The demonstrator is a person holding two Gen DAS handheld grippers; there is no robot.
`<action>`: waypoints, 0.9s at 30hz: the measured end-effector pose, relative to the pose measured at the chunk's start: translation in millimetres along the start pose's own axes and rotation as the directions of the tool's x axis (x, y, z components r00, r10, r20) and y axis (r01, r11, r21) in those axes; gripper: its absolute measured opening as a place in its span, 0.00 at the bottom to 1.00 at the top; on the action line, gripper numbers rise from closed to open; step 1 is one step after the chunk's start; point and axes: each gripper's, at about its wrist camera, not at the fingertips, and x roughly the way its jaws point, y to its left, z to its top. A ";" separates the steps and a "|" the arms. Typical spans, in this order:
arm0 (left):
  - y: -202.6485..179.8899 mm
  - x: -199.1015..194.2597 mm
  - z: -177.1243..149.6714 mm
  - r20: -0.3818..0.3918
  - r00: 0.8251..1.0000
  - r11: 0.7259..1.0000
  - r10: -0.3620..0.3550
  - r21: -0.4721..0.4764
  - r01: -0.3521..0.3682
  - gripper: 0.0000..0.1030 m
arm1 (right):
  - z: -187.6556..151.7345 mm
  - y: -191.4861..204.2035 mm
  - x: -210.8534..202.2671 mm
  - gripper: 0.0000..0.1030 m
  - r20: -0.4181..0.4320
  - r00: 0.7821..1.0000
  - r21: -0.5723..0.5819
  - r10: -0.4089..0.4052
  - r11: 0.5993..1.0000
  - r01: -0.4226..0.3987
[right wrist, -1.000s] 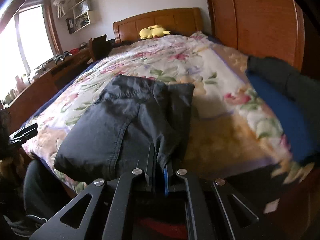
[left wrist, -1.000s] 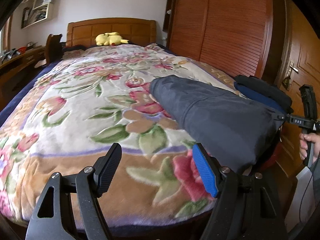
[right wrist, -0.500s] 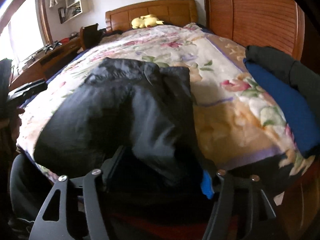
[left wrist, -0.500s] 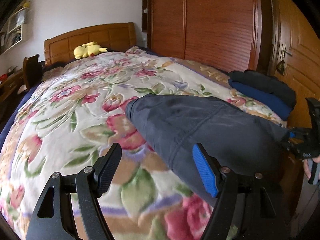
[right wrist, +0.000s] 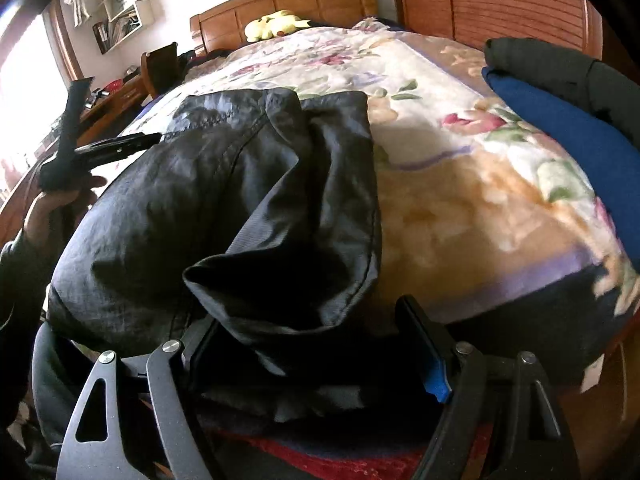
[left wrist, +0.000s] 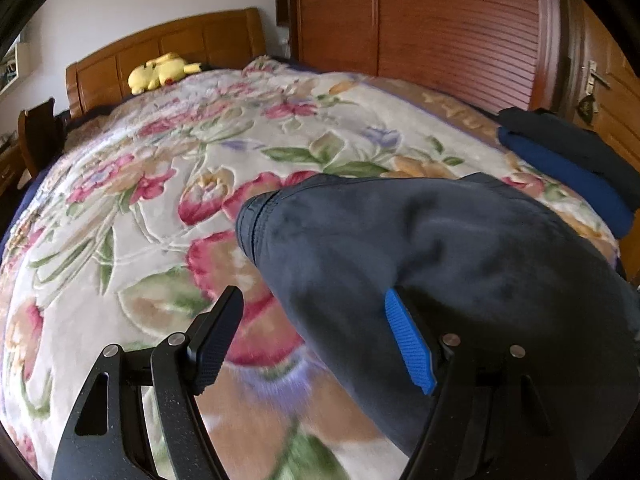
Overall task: Fold large clothes
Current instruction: 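Close the left tool on the jacket bundle while the right tool keeps holding it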
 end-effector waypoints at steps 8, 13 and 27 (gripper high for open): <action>24.2 27.9 12.4 -0.027 0.998 0.993 -0.055 -0.107 0.052 0.72 | -0.6 4.8 9.0 0.77 -0.013 1.000 -0.021 0.002 1.000 -0.002; 25.7 36.8 11.6 -0.051 0.992 0.985 -0.115 -0.137 0.107 0.60 | 0.2 6.5 13.1 0.71 -0.018 1.000 -0.027 0.024 0.999 -0.024; 6.7 2.2 27.5 -0.012 0.998 0.996 -0.057 -0.071 0.056 0.05 | 1.2 20.4 0.7 0.18 0.075 0.994 -0.090 0.081 0.993 -0.075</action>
